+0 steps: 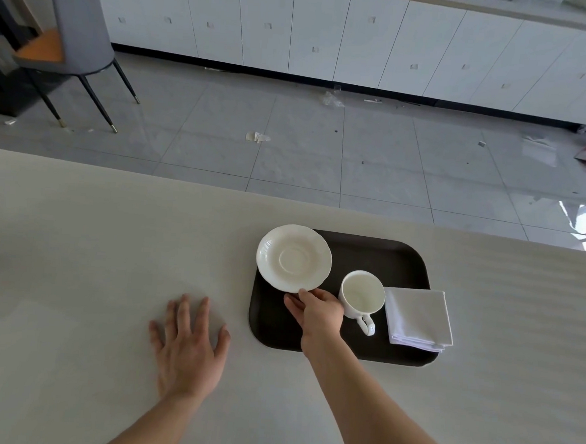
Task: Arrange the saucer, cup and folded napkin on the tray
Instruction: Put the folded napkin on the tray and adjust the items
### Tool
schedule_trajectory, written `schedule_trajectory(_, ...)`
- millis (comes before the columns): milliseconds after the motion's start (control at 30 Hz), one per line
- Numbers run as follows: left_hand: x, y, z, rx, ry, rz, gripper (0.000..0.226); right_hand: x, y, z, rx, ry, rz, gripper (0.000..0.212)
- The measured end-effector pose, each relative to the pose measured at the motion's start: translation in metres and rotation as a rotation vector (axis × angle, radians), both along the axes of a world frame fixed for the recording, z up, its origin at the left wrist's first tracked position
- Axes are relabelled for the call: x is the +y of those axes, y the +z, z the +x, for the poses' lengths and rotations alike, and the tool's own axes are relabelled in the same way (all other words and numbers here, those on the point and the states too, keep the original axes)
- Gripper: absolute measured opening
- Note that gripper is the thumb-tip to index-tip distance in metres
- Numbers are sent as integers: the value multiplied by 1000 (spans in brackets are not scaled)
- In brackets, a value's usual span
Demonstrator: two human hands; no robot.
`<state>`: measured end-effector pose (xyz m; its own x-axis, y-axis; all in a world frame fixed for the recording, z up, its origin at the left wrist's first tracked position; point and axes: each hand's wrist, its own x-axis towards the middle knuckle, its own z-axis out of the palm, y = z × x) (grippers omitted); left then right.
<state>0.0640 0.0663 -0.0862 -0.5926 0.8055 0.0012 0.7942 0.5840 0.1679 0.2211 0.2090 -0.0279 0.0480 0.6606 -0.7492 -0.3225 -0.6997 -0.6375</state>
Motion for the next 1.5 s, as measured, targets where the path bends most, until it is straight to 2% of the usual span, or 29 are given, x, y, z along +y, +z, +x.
schedule_trajectory(500, 0, 4, 1, 0, 7, -15, 71, 4, -1, -4, -70, 60, -8, 8)
schedule_trajectory(1300, -1, 4, 2, -24, 18, -4, 70, 8, -7, -1, -40, 97, -22, 10)
schedule_trajectory(1500, -1, 2, 2, -12, 16, 1, 70, 6, -3, 2, 38, 98, -10, 12)
